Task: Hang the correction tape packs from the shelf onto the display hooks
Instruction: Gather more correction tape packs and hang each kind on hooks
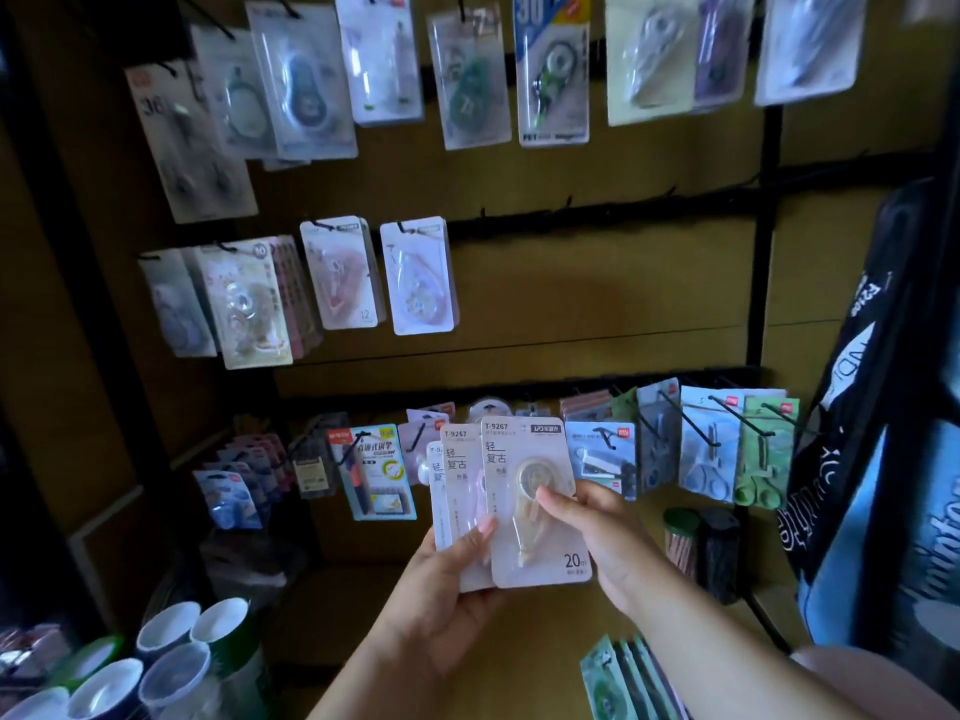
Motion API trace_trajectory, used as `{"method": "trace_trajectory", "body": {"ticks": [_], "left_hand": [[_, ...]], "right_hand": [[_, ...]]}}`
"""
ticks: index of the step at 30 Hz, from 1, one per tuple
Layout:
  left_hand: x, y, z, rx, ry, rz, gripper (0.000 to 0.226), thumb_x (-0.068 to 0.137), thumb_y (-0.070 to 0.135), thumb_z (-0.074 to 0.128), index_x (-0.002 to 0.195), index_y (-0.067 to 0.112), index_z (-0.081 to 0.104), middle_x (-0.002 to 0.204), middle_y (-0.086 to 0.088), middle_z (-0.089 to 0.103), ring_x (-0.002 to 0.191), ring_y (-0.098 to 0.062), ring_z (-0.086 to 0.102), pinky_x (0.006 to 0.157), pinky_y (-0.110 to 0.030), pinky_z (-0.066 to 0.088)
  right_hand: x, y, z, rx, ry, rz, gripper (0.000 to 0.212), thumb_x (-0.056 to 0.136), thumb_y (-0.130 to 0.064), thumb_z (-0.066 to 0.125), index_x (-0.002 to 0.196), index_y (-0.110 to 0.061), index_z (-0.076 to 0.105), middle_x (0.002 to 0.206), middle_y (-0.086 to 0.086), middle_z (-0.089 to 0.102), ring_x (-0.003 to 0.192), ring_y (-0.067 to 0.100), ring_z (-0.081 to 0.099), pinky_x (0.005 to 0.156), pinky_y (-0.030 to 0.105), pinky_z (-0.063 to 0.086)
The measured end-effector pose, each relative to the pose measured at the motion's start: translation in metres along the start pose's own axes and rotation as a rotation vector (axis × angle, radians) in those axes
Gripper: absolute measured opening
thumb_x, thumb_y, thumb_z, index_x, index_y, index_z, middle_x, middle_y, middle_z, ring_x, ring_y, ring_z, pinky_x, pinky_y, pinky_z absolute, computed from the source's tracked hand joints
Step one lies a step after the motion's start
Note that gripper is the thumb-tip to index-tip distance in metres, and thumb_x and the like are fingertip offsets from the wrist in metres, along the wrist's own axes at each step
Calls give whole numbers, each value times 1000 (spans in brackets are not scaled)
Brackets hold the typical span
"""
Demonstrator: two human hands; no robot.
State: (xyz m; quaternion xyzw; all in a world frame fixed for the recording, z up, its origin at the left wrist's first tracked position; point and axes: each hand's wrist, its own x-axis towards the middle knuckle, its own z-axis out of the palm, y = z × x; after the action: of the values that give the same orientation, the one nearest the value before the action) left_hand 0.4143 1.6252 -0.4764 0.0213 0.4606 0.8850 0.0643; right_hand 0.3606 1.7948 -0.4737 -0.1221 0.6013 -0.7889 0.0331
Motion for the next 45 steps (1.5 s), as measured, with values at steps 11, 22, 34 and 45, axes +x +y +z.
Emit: {"method": "trace_trajectory", "body": {"ticks": [11, 22, 34, 45], "left_hand": [[19, 75, 19, 41, 63, 210, 55, 70, 12, 70, 125, 14, 59, 108, -18, 75, 86, -29, 75, 63, -39, 62], [25, 93, 19, 13, -5, 234, 52, 72, 9, 70, 123, 12, 62, 111, -20, 73, 91, -32, 75, 63, -37, 61], [32, 92, 18, -47, -23, 175, 56, 77, 8, 67, 132, 13, 57, 120, -20, 70, 107, -35, 69, 74, -41, 63], [41, 96, 10, -69, 6, 192, 52, 74, 11, 71, 126, 13, 62, 117, -18, 72, 98, -32, 73, 66, -38, 62]], "right_hand": [[68, -106, 35, -97, 37, -237, 17, 79, -32, 75, 90, -20, 70, 86, -4, 76, 78, 16, 73, 67, 30, 55], [122, -166, 64, -130, 49, -362, 20, 80, -34, 74, 92, -19, 70, 88, -3, 76, 85, 18, 72, 83, 40, 57], [147, -155, 68, -143, 166, -341, 17, 82, -36, 72, 87, -20, 69, 79, -9, 75, 78, 12, 72, 74, 32, 57], [183, -163, 76, -309, 330, -255, 35, 85, -43, 66, 96, -10, 62, 83, -1, 60, 69, 11, 53, 53, 25, 36]]}}
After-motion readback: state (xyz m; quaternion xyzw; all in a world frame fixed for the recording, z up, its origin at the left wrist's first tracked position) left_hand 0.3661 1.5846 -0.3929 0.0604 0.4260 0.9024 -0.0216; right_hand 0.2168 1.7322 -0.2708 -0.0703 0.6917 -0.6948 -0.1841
